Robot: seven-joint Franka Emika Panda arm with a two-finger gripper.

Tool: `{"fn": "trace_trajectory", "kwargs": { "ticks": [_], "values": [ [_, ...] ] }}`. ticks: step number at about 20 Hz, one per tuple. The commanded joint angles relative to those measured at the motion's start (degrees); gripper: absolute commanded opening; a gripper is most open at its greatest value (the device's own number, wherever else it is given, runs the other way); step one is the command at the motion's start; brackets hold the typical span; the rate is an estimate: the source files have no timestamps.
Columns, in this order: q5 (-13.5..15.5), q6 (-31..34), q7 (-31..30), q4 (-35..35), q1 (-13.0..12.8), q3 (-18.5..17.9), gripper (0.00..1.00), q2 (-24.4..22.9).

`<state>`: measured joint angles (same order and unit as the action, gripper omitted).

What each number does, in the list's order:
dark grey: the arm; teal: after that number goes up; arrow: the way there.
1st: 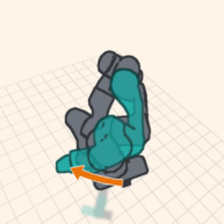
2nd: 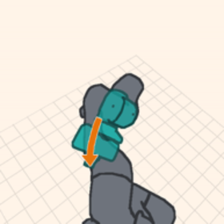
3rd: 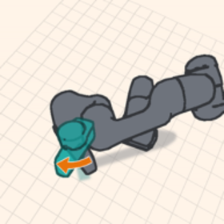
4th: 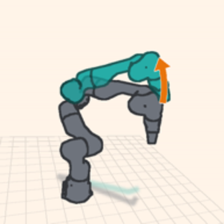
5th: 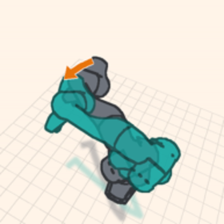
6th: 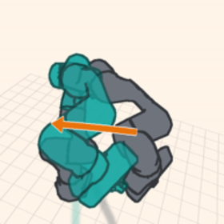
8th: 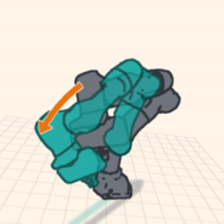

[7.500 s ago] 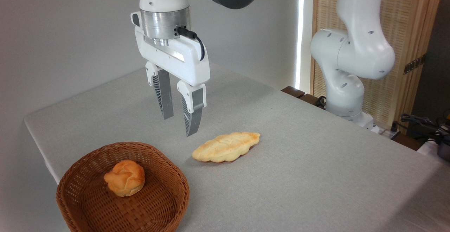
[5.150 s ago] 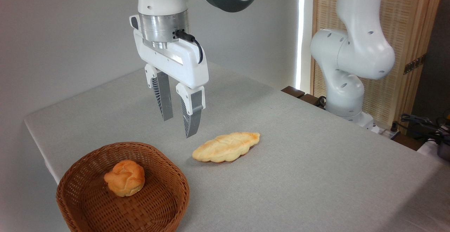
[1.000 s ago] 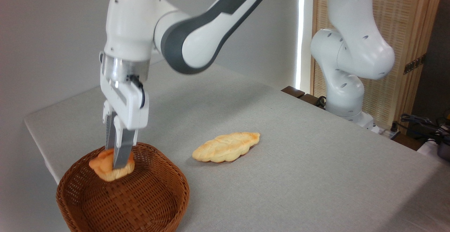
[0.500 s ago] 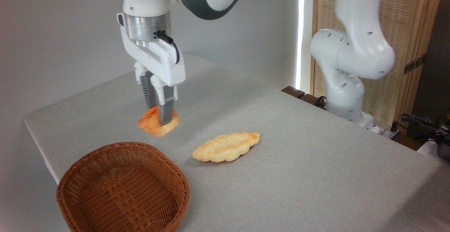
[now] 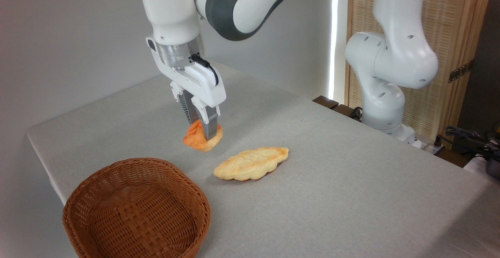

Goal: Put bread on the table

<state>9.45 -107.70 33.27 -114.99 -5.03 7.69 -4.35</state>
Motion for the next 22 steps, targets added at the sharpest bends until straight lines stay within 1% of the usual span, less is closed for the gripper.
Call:
{"fn": "trace_trajectory", "kwargs": {
  "ticks": [1,6,9,13,15,18,22],
  "values": [
    [0.9,0.5,-0.6,-0.8,-0.6,-0.5,1.0,0.6],
    [0.8,-0.1,-0.5,-0.8,-0.7,-0.5,1.0,3.3],
    [0.6,0.2,-0.6,-0.8,-0.9,0.5,1.0,4.0],
    [0.3,0.0,-0.5,-0.2,-0.9,0.6,1.0,3.8],
    [-0.3,-0.2,-0.5,1.0,-0.9,0.1,1.0,3.2],
    [-3.3,-0.8,-0.1,4.2,-0.5,-0.2,1.0,2.9],
    [-3.8,-5.7,-0.1,5.4,-0.4,-2.4,1.0,2.7]
  ]
}}
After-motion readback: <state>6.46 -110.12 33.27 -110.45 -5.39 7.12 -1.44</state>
